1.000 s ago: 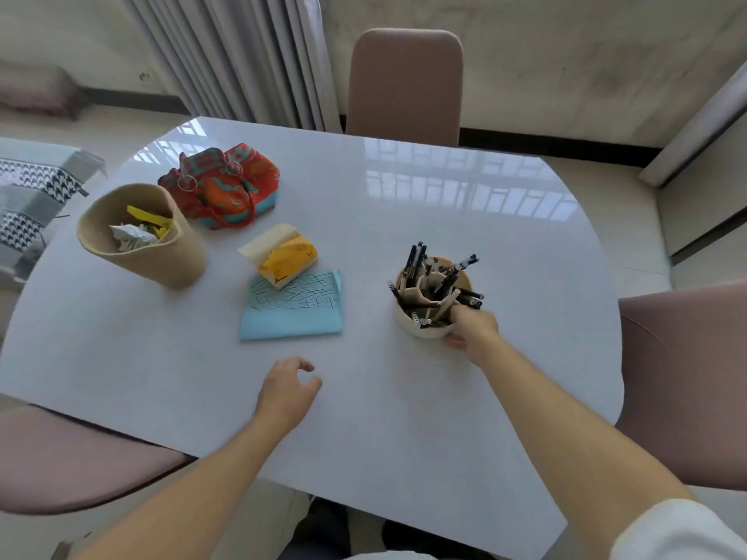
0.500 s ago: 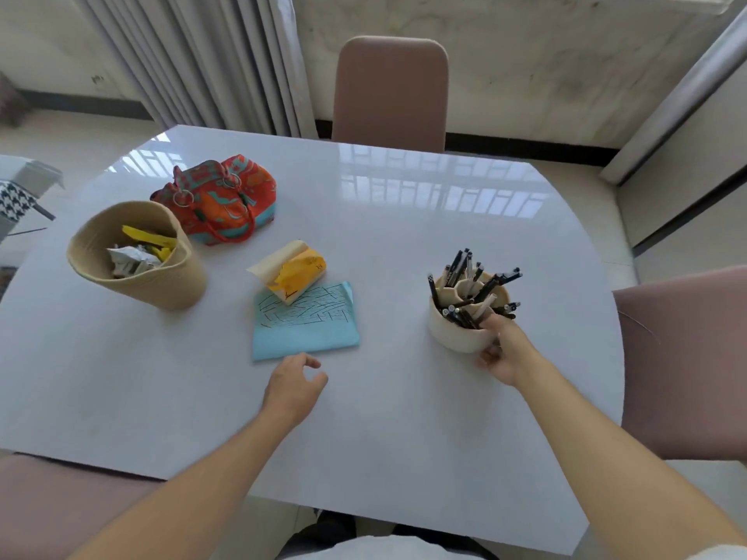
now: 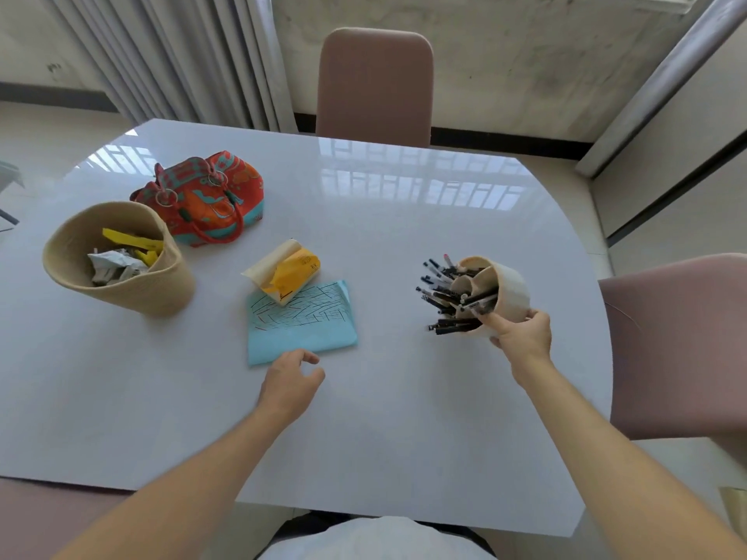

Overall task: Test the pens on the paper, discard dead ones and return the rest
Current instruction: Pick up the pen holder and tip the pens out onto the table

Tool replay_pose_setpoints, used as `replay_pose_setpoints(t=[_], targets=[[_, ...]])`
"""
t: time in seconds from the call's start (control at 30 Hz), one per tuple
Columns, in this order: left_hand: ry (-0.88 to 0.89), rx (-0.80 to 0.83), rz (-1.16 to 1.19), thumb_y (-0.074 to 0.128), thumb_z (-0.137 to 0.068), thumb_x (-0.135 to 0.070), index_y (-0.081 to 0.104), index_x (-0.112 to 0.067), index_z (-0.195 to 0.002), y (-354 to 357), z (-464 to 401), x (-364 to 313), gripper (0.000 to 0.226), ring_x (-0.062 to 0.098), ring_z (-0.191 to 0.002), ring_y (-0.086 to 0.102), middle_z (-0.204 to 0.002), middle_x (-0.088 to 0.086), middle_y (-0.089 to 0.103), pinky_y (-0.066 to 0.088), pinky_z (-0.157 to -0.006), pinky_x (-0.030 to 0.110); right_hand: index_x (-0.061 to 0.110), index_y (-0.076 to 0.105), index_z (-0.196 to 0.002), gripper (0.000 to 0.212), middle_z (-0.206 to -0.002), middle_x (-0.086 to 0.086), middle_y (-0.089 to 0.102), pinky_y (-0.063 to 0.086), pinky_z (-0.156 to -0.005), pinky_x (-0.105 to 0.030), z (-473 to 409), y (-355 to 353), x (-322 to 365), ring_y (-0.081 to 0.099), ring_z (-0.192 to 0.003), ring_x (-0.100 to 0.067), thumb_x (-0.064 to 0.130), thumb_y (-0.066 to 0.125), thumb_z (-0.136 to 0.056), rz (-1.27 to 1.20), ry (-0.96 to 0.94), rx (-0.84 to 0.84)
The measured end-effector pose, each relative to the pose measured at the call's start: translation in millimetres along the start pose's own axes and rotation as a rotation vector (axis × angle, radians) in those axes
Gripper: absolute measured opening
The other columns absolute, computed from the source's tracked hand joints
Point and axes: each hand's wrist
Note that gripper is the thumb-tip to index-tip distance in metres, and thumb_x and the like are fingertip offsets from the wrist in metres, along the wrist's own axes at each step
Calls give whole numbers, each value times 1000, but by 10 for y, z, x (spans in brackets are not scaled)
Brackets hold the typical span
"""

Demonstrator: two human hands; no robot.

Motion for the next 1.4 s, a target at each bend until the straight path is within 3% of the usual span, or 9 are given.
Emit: replay_pose_setpoints(t=[0.13,0.27,0.47,0.57,0.77,0.9,1.1,1.27,1.4], targets=[[-9,5,-11,65,-85,-31,64,-29,-101,58,-2,-26,16,14,-110,55,-111,-10,59,45,-90,33,15,46,-116,93,-118,-1,48,56,-89,-41,30,19,21,56,-109,-23,48,97,-46,306,-190,-105],[-12,14,-36,65,-85,-32,63,-29,-101,134,16,-48,17,15,-109,55,-111,-9,59,45,-91,34,14,44,-117,97,-119,-1,42,51,-94,-38,47,146,-29,48,-115,-24,51,99,-45,379,-288,-134],[-13,58,-56,64,-83,-32,61,-28,-105,286,26,-131,22,15,-105,56,-114,-6,59,47,-92,36,13,41,-119,85,-123,-4,41,48,-81,-36,123,315,-131,38,-117,-24,41,95,-58,495,-514,-159],[14,82,-48,66,-82,-33,57,-27,-116,383,14,-215,35,13,-96,57,-118,-7,56,48,-89,35,14,40,-119,82,-123,-5,40,50,-75,-38,149,345,-160,40,-115,-27,35,92,-60,533,-584,-160],[69,161,-67,72,-78,-38,35,-30,-144,624,44,-387,76,4,-80,60,-133,-8,37,53,-87,37,11,40,-123,83,-122,-7,39,52,-65,-36,170,278,-156,42,-113,-30,31,90,-60,582,-719,-178],[71,158,-118,74,-80,-33,23,-32,-149,767,48,-451,86,14,-83,64,-143,-8,24,56,-79,37,8,41,-125,83,-125,-14,43,51,-65,-36,160,147,-111,42,-115,-33,27,90,-61,605,-829,-173],[70,120,-203,74,-81,-31,27,-30,-146,843,15,-447,80,21,-79,63,-144,-7,20,57,-78,42,11,37,-127,83,-126,-21,48,58,-69,-45,68,-133,-74,45,-116,-39,16,89,-63,622,-945,-171],[82,61,-234,76,-80,-29,30,-30,-145,911,39,-461,79,12,-69,58,-143,-8,22,51,-59,28,11,37,-129,84,-127,-24,49,57,-77,-43,-78,-377,-13,46,-119,-39,12,89,-63,605,-1021,-180],[61,36,-245,76,-81,-30,29,-30,-146,952,59,-478,80,13,-73,58,-145,-7,22,55,-64,31,5,43,-129,82,-130,-17,44,59,-83,-40,-225,-525,41,45,-123,-32,16,90,-64,444,-923,-225]])
Point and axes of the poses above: each hand's wrist, its own z-axis away from the middle knuckle, its own y-axis out of the palm, x = y × z
